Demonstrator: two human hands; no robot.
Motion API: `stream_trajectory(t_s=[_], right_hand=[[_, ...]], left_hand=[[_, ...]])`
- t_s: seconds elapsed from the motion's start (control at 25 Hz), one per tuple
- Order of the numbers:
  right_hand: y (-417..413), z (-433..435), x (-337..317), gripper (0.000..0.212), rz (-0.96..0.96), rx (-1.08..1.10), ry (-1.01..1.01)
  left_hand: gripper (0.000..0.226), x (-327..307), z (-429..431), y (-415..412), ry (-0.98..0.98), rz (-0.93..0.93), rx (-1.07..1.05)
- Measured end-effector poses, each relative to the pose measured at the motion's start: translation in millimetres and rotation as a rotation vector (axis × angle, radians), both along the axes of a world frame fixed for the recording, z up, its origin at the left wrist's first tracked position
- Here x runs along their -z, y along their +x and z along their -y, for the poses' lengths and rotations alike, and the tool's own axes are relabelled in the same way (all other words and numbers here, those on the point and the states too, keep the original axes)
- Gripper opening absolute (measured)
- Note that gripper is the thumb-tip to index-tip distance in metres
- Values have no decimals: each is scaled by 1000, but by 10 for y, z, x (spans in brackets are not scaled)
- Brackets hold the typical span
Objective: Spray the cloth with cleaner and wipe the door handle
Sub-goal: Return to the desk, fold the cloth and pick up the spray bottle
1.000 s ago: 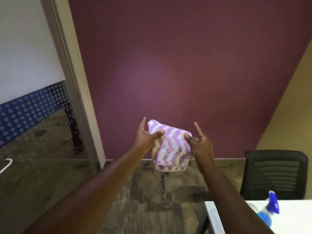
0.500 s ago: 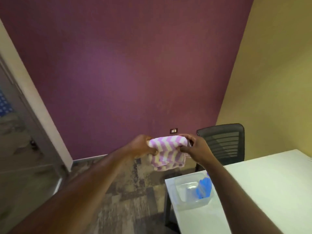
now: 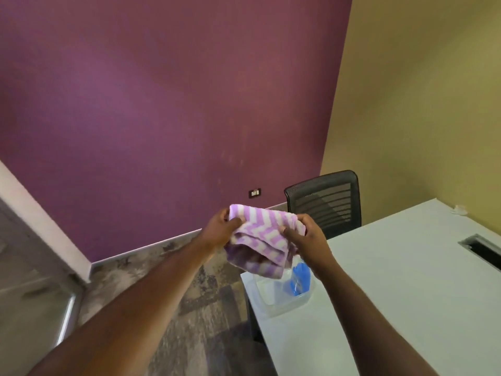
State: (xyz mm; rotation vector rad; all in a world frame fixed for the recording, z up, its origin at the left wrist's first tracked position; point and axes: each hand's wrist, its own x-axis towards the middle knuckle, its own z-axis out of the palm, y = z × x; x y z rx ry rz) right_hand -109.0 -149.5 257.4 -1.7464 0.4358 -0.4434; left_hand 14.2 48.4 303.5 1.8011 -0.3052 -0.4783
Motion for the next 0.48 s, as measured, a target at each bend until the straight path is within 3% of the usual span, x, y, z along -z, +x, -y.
stream_trajectory(t_s=[0.08, 0.16, 0.24, 0.32, 0.48], right_hand=[[-5, -33, 150, 28, -10, 80, -15], [13, -88, 328, 32, -43, 180, -34], [32, -152, 534, 31, -91, 252, -17], [56, -228, 759, 29, -146, 281, 41], [68, -348, 1182, 28, -339, 403, 51]], left_hand=[[20, 115, 87, 82, 25, 8, 35], [30, 251, 133, 221, 26, -104, 139], [60, 415, 161, 408, 81, -171, 247], [80, 600, 231, 586, 178, -101, 290], [71, 1065, 447, 797, 326, 19, 291]])
